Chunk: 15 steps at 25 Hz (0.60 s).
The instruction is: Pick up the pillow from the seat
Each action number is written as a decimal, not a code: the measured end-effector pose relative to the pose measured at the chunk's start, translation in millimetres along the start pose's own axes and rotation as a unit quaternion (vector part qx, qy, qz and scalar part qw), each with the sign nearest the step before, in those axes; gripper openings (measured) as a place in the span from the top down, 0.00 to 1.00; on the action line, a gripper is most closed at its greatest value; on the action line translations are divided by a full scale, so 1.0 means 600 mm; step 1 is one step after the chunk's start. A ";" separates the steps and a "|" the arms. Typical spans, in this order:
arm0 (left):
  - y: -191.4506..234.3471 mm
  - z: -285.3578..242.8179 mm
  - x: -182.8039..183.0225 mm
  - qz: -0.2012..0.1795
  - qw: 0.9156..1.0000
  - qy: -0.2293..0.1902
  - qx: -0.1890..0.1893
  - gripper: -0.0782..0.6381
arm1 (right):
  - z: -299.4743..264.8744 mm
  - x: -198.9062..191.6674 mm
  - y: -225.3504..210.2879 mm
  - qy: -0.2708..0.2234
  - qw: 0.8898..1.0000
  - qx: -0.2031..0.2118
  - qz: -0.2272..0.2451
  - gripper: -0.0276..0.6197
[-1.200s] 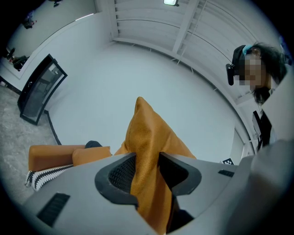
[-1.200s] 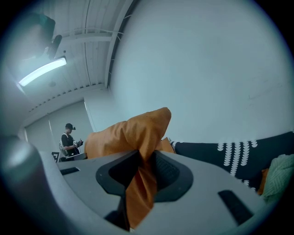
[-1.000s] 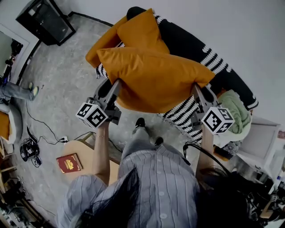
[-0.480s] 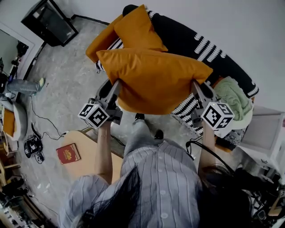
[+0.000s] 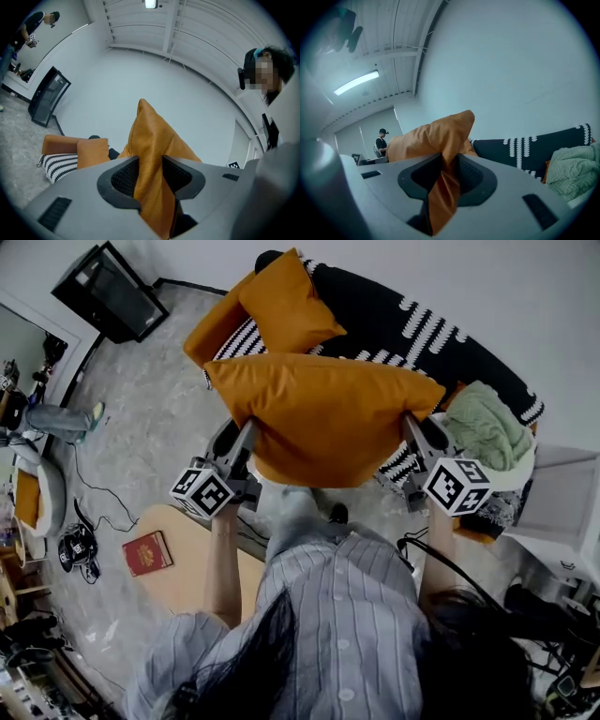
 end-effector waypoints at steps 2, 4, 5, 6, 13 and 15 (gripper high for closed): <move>-0.005 0.018 -0.008 0.002 1.000 0.003 0.007 0.66 | 0.012 -0.010 0.008 0.002 1.000 0.001 0.000 0.79; -0.003 0.033 -0.014 0.006 1.000 -0.002 0.010 0.66 | 0.018 -0.019 0.014 0.008 1.000 0.004 -0.002 0.79; -0.002 0.038 -0.016 0.007 1.000 -0.003 0.012 0.66 | 0.019 -0.023 0.016 0.011 1.000 0.006 -0.002 0.79; -0.001 0.043 -0.017 0.008 1.000 -0.004 0.014 0.66 | 0.020 -0.026 0.018 0.013 1.000 0.007 -0.002 0.79; 0.005 0.065 -0.023 0.008 1.000 -0.002 0.028 0.66 | 0.021 -0.042 0.029 0.018 1.000 0.011 0.000 0.79; 0.005 0.068 -0.020 0.007 1.000 0.000 0.029 0.66 | 0.019 -0.041 0.033 0.017 1.000 0.011 0.001 0.79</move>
Point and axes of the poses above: the fingertips, and each gripper's own axes: z backward along the fingers, y to its left, x out of its top, the point moved 1 cm from there along z, backward along the fingers, and after that the axes turned 10 degrees about x, right-handed, at the moved point
